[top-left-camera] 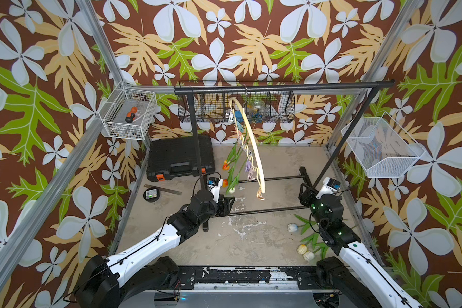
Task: Dry the flowers on a clothes hanger
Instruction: Pick up the flower at the center of the board.
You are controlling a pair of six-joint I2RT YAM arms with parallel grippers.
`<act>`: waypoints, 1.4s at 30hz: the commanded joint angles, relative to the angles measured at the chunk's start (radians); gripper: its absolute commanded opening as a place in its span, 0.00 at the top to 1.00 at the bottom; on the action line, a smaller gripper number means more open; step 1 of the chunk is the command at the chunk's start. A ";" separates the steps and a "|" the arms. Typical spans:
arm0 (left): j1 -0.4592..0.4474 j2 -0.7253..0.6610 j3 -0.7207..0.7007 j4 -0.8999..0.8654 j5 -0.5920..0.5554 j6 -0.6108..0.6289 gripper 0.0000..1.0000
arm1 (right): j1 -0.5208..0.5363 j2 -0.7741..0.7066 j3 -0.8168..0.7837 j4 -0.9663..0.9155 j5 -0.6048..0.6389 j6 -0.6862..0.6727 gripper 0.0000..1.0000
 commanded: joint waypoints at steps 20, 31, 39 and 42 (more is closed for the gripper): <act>-0.005 0.058 -0.059 0.069 0.010 -0.045 0.43 | -0.586 0.291 -0.091 -0.339 -0.004 0.353 0.44; -0.005 0.060 -0.061 0.072 0.006 -0.041 0.43 | -0.591 0.296 -0.060 -0.387 0.022 0.322 0.39; -0.005 0.063 -0.060 0.075 0.003 -0.040 0.43 | -0.591 0.158 -0.019 -0.486 0.056 0.319 0.37; -0.005 0.060 -0.060 0.075 0.003 -0.043 0.43 | -0.591 0.165 -0.021 -0.515 0.046 0.342 0.37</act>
